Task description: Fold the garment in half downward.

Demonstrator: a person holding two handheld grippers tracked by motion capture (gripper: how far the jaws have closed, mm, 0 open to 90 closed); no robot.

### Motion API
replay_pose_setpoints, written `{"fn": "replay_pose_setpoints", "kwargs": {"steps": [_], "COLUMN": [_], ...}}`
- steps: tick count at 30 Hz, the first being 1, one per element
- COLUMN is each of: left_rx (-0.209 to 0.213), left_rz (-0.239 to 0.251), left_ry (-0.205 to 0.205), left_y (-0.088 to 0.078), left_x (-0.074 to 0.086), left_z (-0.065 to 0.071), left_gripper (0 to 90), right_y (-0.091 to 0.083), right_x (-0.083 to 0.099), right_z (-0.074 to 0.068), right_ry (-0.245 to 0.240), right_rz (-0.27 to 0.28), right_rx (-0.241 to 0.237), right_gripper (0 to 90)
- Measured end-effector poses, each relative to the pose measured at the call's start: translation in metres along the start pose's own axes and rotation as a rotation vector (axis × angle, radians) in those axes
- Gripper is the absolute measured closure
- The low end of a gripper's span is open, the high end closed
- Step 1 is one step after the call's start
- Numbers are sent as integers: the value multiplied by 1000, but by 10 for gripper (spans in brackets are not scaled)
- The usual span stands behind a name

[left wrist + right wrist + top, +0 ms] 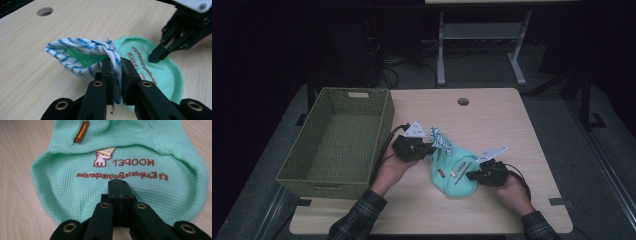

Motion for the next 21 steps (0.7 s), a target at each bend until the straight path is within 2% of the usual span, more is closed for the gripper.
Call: {"fn": "replay_pose_setpoints", "kwargs": {"steps": [9, 14, 21], "left_rx": [87, 117, 168], "left_rz": [-6, -25, -63], "left_ry": [39, 66, 74], "left_y": [14, 23, 35], "left_x": [-1, 3, 10], "left_z": [22, 30, 39], "left_gripper": [822, 822, 820], "right_y": [0, -1, -7], "right_x": [0, 1, 4], "right_z": [0, 0, 5], "right_ry": [2, 14, 23], "right_rz": [1, 0, 1], "right_rx": [0, -4, 11], "right_gripper": [898, 898, 897]}}
Point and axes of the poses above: each handheld gripper's, and its own axes: y roughly forward along the jaws, x roughly out of its underside, z roughly to its right, the point moved 4 cm from there along y, roughly forward along the jaws, and after that the axes turned 6 degrees about -y, right-handed, at the moved point
